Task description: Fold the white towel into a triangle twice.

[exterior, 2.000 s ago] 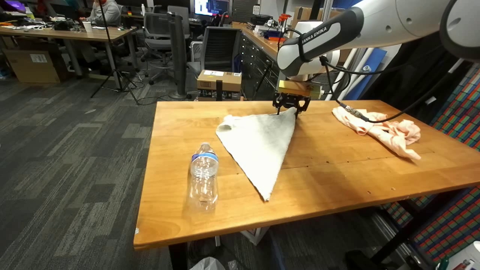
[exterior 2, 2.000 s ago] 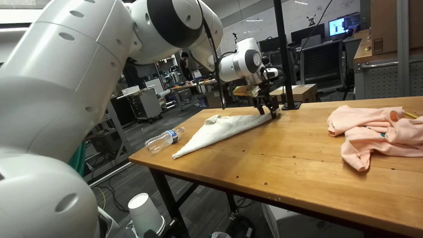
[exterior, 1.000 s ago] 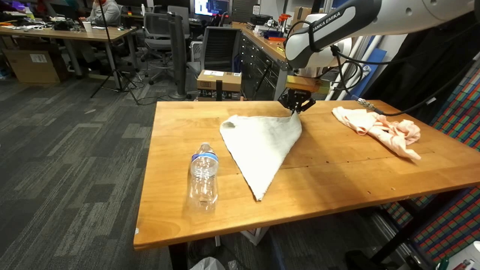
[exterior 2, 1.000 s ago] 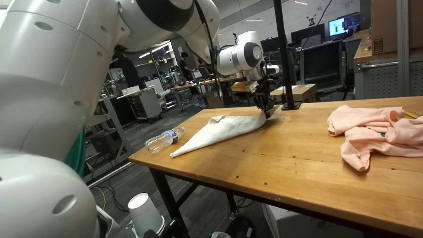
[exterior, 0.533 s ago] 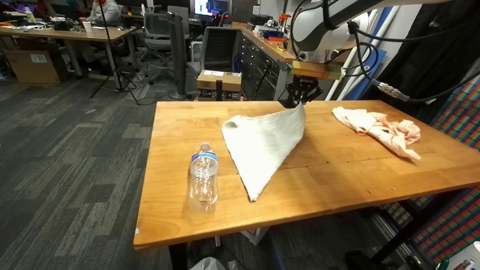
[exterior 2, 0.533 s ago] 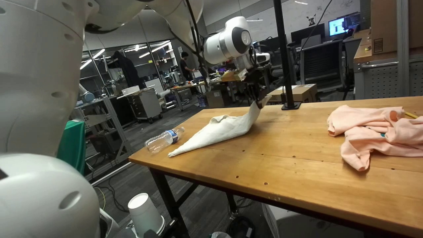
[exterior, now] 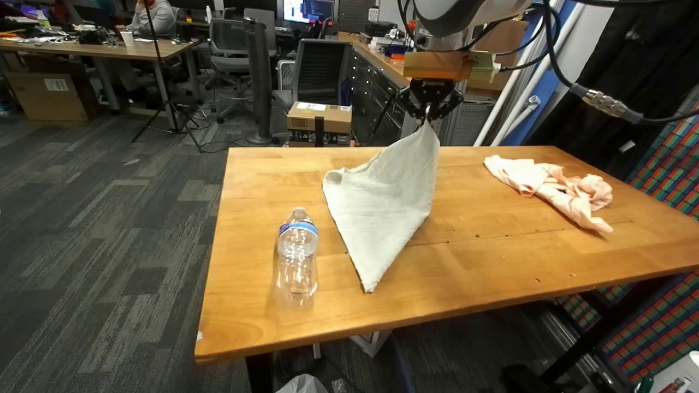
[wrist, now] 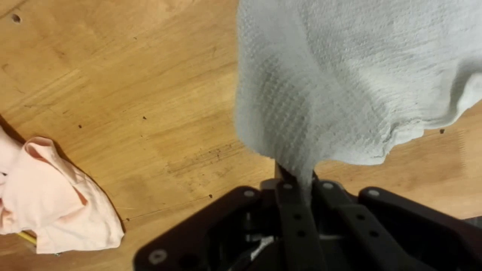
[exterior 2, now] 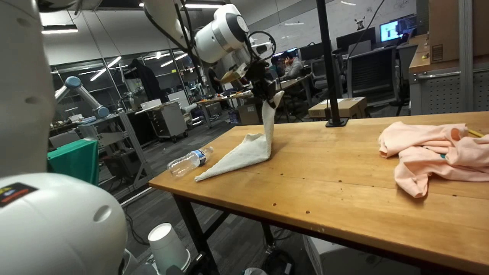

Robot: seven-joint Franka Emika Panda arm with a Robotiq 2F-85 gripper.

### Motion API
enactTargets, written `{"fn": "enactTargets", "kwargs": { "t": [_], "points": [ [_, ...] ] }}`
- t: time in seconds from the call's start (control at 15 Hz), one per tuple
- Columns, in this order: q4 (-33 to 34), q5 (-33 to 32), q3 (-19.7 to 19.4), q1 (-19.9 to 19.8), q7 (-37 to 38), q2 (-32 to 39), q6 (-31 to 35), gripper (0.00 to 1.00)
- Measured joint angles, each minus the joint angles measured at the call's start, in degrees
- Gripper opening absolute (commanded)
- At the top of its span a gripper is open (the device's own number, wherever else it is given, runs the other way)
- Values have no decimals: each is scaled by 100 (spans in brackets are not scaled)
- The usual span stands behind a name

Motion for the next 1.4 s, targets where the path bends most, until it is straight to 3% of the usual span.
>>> {"fn": "enactTargets", "kwargs": {
  "t": [0.67, 1.4],
  "points": [
    [-1341, -7, 779, 17, 1265, -878, -775, 1],
    [-1521, -3, 1537, 108, 2360, -961, -1569, 1]
  ]
}}
